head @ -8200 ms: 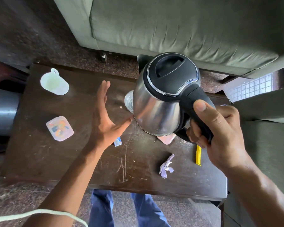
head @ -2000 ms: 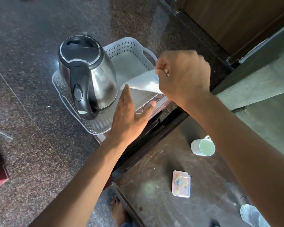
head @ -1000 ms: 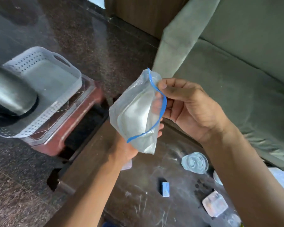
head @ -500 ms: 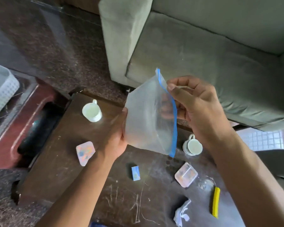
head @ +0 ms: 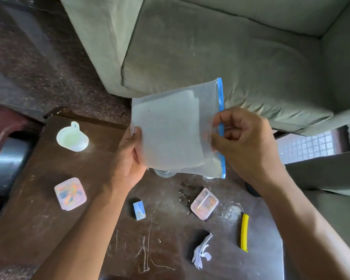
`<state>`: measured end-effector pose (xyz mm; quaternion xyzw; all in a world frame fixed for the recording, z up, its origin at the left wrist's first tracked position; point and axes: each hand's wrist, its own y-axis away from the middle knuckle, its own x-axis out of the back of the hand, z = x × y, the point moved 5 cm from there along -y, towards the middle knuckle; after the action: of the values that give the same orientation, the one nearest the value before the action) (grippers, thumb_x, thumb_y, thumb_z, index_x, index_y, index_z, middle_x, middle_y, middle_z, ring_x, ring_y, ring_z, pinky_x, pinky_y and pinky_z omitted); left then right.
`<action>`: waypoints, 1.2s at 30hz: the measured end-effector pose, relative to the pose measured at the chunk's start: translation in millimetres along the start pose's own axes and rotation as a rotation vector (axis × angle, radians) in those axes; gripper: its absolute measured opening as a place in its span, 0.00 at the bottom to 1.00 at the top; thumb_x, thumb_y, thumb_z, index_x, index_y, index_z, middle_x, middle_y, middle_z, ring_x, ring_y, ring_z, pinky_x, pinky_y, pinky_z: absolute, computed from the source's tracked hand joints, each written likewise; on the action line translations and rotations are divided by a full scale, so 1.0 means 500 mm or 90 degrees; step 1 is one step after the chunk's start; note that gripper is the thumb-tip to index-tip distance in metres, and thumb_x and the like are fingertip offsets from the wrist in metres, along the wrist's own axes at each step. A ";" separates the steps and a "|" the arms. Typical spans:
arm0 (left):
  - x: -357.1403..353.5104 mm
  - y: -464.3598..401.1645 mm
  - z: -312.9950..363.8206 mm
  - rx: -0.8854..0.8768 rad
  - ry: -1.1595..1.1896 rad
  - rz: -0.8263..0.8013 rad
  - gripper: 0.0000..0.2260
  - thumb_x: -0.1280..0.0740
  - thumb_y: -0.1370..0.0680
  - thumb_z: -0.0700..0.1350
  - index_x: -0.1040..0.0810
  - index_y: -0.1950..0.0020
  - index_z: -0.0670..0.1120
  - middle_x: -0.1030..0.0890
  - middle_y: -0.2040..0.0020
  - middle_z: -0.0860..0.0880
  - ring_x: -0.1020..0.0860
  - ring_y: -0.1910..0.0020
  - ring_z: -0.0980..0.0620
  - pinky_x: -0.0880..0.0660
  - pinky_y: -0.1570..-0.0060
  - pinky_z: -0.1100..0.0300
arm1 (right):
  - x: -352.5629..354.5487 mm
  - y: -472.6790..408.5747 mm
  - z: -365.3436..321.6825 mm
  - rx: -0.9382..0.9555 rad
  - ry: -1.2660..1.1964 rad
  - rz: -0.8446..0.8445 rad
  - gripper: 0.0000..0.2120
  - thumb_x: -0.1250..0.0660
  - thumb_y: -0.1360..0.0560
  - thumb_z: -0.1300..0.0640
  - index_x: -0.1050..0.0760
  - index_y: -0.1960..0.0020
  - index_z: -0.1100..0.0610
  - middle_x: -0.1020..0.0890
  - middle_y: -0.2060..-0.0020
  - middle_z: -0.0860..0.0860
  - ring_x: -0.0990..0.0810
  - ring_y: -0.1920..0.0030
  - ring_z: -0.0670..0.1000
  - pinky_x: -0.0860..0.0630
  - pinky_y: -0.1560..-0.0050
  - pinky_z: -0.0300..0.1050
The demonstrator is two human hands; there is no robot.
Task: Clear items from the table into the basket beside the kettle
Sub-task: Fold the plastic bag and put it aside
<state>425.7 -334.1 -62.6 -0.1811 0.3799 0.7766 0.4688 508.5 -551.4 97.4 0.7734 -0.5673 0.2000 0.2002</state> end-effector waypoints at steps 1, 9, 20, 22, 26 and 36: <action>-0.010 -0.001 -0.010 0.005 0.011 -0.019 0.16 0.40 0.13 0.46 0.19 0.28 0.54 0.14 0.31 0.51 0.17 0.30 0.51 0.26 0.21 0.43 | 0.007 -0.002 0.014 -0.016 0.016 0.005 0.09 0.19 0.30 0.58 0.17 0.56 0.49 0.14 0.61 0.47 0.13 0.62 0.56 0.14 0.55 0.58; -0.043 -0.014 -0.073 0.071 0.080 -0.038 0.17 0.45 0.09 0.43 0.18 0.31 0.52 0.11 0.36 0.52 0.13 0.35 0.53 0.14 0.36 0.52 | 0.035 0.000 0.076 -0.155 0.063 -0.040 0.17 0.17 0.35 0.38 0.12 0.54 0.48 0.12 0.59 0.44 0.15 0.57 0.46 0.16 0.47 0.52; -0.099 -0.012 -0.105 0.099 0.059 -0.059 0.16 0.36 0.19 0.43 0.11 0.40 0.53 0.10 0.41 0.54 0.12 0.40 0.55 0.23 0.26 0.51 | 0.031 -0.003 0.135 -0.218 0.080 -0.067 0.30 0.17 0.33 0.45 0.32 0.70 0.62 0.37 0.72 0.52 0.40 0.70 0.50 0.42 0.69 0.45; -0.107 -0.011 -0.106 0.101 0.042 -0.060 0.15 0.35 0.20 0.44 0.13 0.38 0.53 0.10 0.41 0.54 0.13 0.39 0.54 0.24 0.26 0.51 | 0.031 -0.005 0.149 -0.238 0.082 -0.052 0.29 0.17 0.32 0.46 0.30 0.69 0.65 0.37 0.70 0.54 0.39 0.68 0.51 0.42 0.68 0.45; -0.109 -0.017 -0.114 0.104 0.026 -0.059 0.15 0.32 0.22 0.44 0.14 0.37 0.53 0.10 0.40 0.55 0.13 0.37 0.56 0.26 0.24 0.51 | 0.040 -0.002 0.170 -0.256 0.021 -0.033 0.25 0.18 0.31 0.48 0.21 0.61 0.71 0.32 0.69 0.55 0.35 0.65 0.51 0.36 0.64 0.45; -0.066 -0.035 -0.111 0.093 -0.015 -0.071 0.18 0.47 0.08 0.41 0.17 0.39 0.51 0.09 0.38 0.48 0.12 0.35 0.51 0.16 0.32 0.51 | 0.143 0.037 0.170 -0.155 -0.029 0.053 0.03 0.18 0.29 0.56 0.11 0.59 0.51 0.11 0.65 0.47 0.14 0.66 0.45 0.19 0.67 0.43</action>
<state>453.1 -391.2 -84.8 -0.1580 0.4195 0.7217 0.5274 517.7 -659.1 65.8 0.7235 -0.6232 0.1206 0.2712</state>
